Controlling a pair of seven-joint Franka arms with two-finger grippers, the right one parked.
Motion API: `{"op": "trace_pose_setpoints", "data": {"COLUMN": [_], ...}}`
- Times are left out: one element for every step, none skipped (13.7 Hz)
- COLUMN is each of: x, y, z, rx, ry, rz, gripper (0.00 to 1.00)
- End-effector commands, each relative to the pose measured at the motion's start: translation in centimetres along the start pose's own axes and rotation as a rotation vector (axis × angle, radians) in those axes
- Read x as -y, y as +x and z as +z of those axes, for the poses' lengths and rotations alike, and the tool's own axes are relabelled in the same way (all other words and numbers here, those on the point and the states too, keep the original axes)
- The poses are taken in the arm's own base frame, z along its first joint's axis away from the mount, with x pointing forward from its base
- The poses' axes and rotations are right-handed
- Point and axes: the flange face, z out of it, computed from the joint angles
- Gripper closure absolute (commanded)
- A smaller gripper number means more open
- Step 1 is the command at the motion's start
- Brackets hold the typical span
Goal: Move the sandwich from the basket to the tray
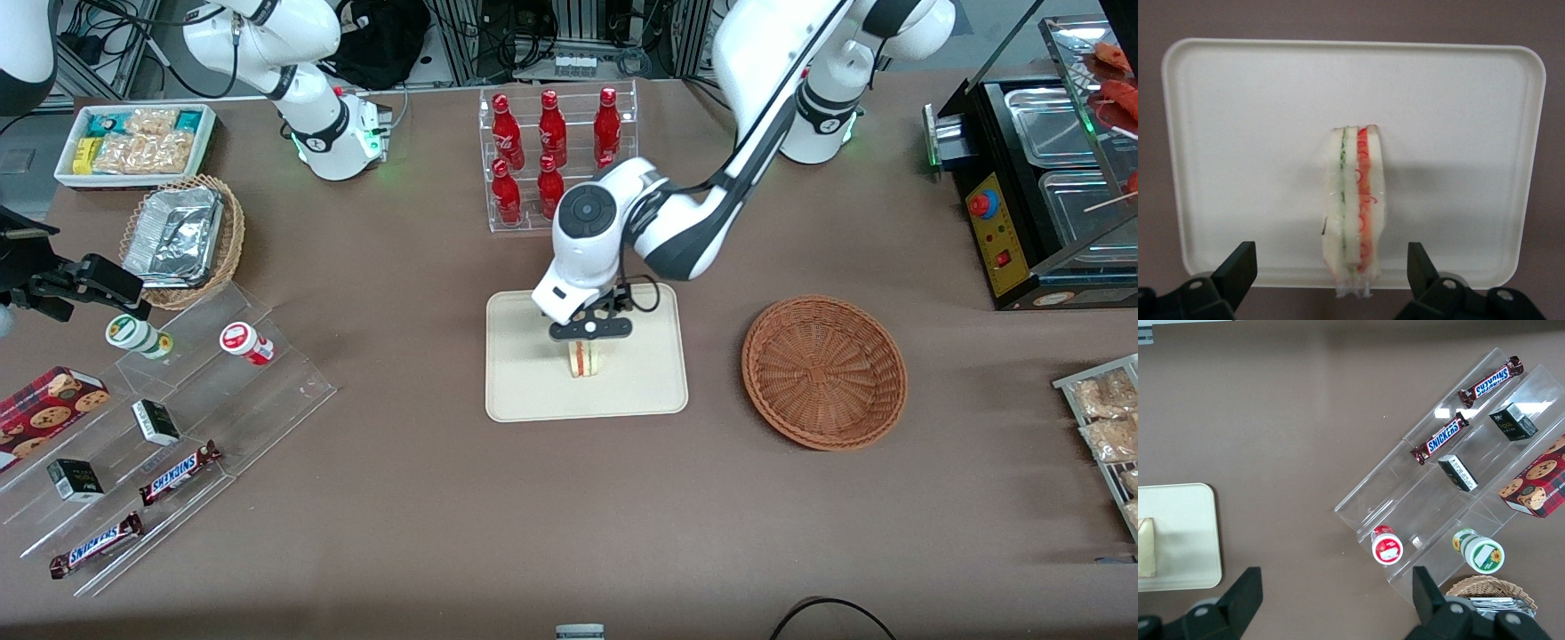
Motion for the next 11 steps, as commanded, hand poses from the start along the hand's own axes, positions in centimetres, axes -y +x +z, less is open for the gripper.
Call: {"op": "trace_pose_setpoints", "data": {"x": [5.0,7.8,9.7,12.2,15.0,17.4,19.9,22.4,24.5,26.8,29.5], "y": [0.6,1.6,1.7,2.2,3.1,3.6,4.0,4.5,4.8,4.9,5.4], "z": [-7.6,-10.1,-12.4,-14.7,-16.6,-18.4,-19.8,-21.2,-22.3,-23.5,-24.3], "rx": [0.006,0.019,0.026,0.031,0.035,0.032,0.032,0.031,0.038,0.050,0.063], "ry": [0.061,0.086,0.100,0.113,0.121,0.125,0.129,0.128,0.132,0.135,0.128], "rz": [-0.070,-0.111,-0.139,-0.175,-0.214,-0.251,-0.286,-0.294,-0.282,-0.268,-0.261], "gripper": [0.01,0.01,0.01,0.00,0.00,0.00,0.00,0.00,0.00,0.00,0.00]}}
